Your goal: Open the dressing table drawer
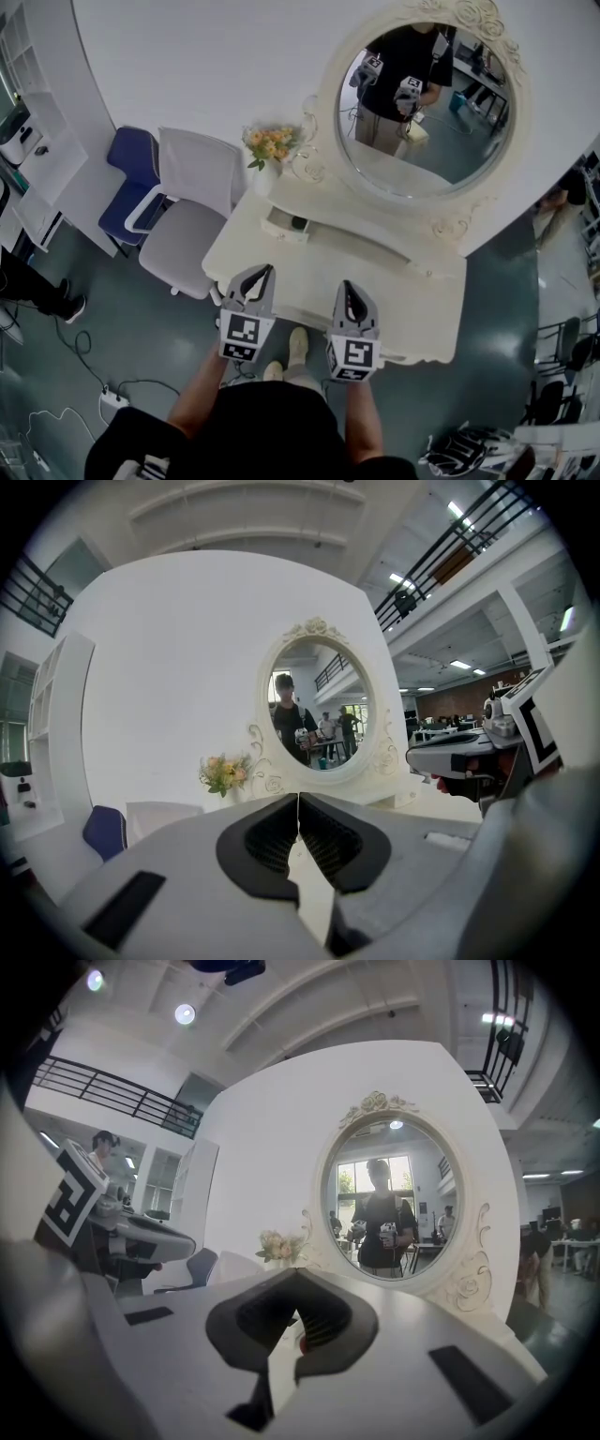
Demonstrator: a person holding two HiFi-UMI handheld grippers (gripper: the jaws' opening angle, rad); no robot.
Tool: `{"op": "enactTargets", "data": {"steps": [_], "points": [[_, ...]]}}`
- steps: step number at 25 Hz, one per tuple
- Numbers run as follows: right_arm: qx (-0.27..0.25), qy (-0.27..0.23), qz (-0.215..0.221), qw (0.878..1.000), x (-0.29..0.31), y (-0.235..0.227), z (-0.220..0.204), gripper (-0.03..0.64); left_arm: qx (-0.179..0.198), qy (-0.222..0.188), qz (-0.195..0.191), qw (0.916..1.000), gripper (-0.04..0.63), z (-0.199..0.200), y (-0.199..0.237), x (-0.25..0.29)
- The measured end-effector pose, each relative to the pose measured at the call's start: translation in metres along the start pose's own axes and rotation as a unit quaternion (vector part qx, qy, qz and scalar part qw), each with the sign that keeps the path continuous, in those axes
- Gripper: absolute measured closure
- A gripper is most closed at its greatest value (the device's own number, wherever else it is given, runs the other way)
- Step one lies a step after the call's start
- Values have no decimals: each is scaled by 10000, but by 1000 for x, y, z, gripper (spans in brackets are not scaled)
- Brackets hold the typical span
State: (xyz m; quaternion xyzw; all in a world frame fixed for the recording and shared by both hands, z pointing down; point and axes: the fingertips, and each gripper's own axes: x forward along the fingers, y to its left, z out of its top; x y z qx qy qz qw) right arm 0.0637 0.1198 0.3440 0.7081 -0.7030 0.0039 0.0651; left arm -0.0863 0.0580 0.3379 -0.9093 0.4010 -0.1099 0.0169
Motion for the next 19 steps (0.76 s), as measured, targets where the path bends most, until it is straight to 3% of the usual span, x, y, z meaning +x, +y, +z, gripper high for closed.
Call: {"op": "enactTargets", "data": {"steps": [19], "points": [[0, -43, -9, 10000, 3, 2, 0, 621, -2, -27, -22, 10000, 589, 1, 1, -1]]}}
